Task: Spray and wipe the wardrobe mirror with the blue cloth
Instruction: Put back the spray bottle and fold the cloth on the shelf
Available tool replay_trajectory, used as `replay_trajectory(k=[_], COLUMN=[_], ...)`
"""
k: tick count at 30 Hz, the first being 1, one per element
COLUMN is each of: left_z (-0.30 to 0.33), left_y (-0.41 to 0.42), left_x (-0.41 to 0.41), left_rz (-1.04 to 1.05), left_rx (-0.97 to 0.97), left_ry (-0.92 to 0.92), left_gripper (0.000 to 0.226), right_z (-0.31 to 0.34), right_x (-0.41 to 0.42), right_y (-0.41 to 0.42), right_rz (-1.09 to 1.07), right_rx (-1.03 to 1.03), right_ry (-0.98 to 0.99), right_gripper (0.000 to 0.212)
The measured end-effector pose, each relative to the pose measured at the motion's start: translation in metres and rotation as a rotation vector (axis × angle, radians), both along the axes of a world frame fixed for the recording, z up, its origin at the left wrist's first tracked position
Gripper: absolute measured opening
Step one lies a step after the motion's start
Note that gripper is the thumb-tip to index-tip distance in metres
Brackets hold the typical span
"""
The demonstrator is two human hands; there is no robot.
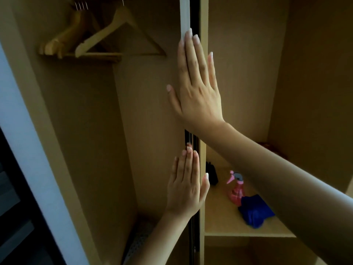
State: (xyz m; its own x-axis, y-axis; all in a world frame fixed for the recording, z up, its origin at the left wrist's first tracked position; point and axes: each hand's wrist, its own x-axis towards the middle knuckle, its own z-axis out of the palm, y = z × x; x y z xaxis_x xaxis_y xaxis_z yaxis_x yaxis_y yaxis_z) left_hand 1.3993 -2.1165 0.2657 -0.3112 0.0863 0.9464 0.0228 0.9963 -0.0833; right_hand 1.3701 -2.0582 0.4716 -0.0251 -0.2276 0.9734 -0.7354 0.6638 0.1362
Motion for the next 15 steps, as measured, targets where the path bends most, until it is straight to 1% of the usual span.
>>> replay_trajectory(k=[3,10,15], left_z=[0.0,-0.001,0.0], left_y=[-0.004,-0.016,-0.021], left_x=[-0.01,-0.035,-0.054], left_rz=[0.0,0.024,0.03], left_rx=[0.004,0.013,0.007], left_ry=[-0.009,0.001,0.02], left_gripper=[0.077,0.076,0.077], right_z=[0.0,-0.001,0.0], right_x=[-0.009,-0.03,-0.047], right_y=[-0.003,-0.015,-0.02], right_rz=[0.001,-0.016,-0.066], right_rx=[0.003,0.02,0.027], right_ry=[-0.012,-0.017,-0.015], right_gripper=[0.07,0.071,0.071])
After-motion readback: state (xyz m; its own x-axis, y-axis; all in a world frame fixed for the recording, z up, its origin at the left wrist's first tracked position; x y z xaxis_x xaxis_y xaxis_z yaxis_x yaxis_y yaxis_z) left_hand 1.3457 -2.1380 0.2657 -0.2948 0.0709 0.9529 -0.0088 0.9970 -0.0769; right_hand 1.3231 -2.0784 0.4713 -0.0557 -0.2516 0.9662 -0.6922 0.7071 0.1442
